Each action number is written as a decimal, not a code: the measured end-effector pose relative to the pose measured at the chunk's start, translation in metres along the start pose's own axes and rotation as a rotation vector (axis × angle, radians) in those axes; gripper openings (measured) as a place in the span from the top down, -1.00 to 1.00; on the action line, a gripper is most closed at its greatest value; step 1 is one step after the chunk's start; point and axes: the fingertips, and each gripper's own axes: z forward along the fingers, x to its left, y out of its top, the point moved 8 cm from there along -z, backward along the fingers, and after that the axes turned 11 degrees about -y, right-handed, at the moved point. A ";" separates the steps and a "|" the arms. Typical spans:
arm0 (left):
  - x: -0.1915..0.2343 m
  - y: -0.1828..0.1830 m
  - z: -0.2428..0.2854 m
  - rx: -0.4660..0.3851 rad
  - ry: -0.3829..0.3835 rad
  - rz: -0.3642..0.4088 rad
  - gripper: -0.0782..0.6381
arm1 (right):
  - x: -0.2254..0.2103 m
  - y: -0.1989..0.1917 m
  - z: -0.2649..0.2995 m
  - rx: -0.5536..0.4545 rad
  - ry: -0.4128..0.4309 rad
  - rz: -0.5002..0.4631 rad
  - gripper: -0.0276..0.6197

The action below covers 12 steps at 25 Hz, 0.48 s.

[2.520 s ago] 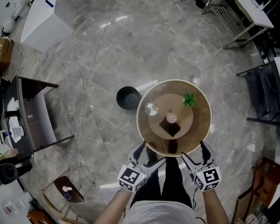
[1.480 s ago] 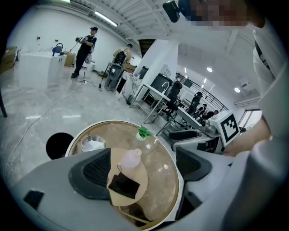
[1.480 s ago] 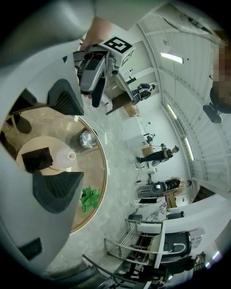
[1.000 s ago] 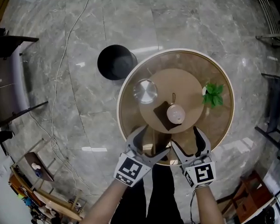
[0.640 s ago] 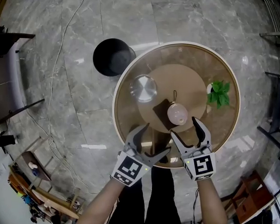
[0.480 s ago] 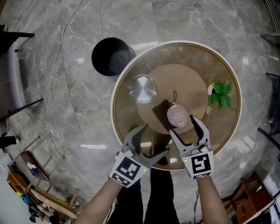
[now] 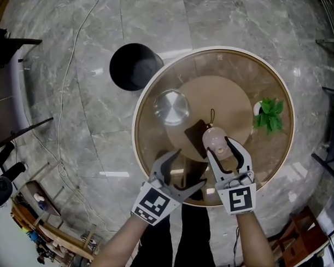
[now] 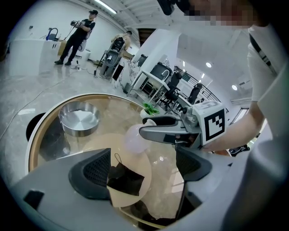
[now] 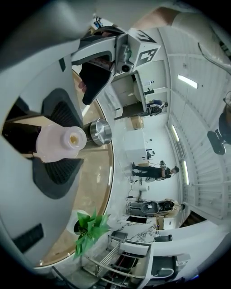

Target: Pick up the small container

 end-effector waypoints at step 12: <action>0.008 -0.005 -0.012 -0.139 -0.121 -0.217 -0.42 | 0.007 0.002 -0.006 -0.003 0.027 -0.134 0.46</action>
